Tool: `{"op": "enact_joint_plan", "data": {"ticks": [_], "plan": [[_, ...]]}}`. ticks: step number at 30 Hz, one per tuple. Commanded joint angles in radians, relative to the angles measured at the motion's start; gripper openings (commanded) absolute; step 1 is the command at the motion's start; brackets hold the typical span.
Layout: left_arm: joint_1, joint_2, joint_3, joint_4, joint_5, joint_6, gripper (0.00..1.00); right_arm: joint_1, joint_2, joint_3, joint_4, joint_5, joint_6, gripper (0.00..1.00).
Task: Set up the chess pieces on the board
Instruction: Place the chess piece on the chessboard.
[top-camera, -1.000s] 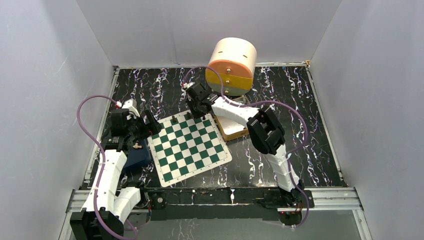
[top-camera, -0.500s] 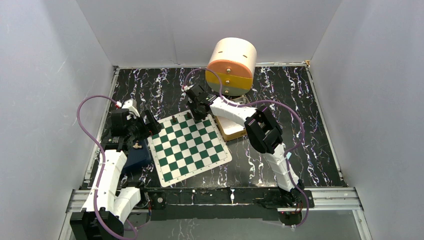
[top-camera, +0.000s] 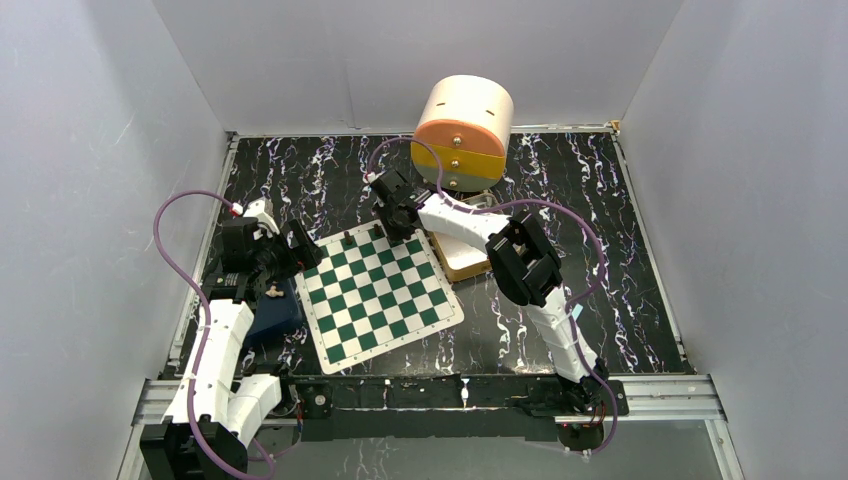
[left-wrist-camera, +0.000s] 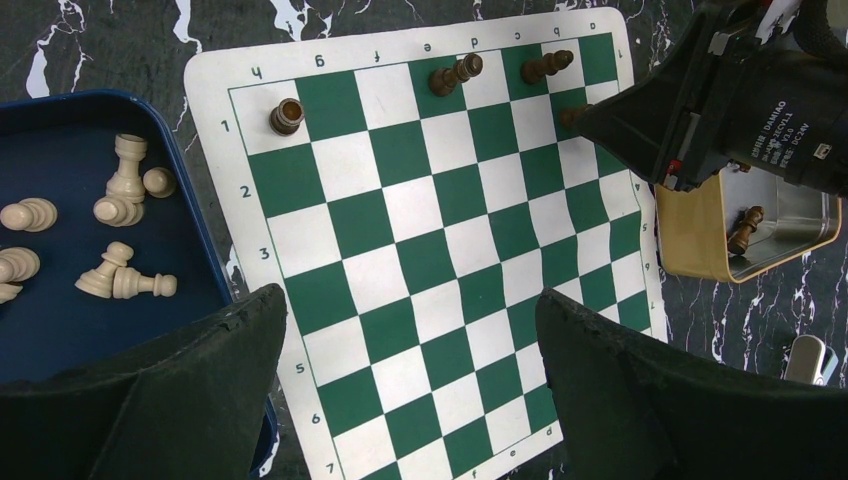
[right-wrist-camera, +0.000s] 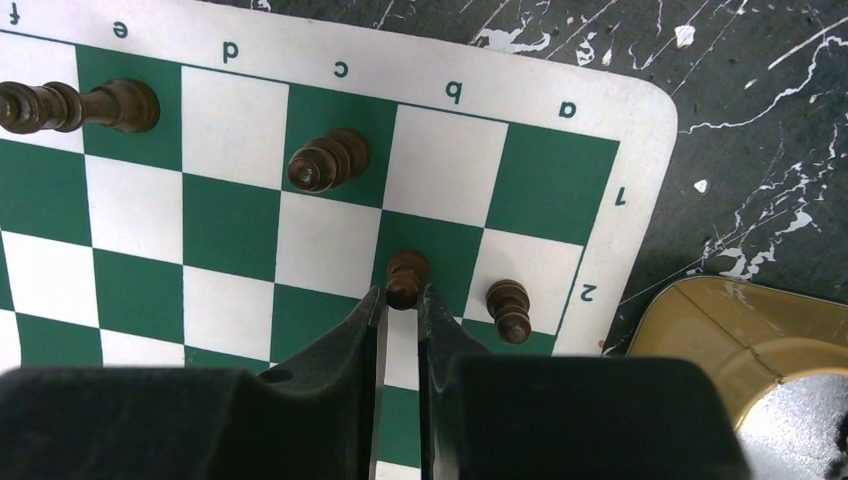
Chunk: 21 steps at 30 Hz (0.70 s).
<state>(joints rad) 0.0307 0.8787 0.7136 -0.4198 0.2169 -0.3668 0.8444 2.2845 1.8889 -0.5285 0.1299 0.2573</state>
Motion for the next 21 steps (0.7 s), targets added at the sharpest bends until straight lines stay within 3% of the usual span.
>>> {"op": "enact_joint_plan", "data": {"ticks": [1,10,21], "plan": [[0.0,-0.015,0.021,-0.005,-0.016,0.006,0.91,-0.007,0.004,0.052,-0.008,0.018,-0.011,0.22],[-0.002,-0.018,0.019,-0.004,-0.016,0.005,0.91,-0.008,-0.003,0.08,-0.022,0.012,-0.021,0.32],[-0.001,-0.024,0.02,-0.005,-0.015,0.005,0.91,-0.018,-0.07,0.119,-0.07,0.032,-0.054,0.34]]}}
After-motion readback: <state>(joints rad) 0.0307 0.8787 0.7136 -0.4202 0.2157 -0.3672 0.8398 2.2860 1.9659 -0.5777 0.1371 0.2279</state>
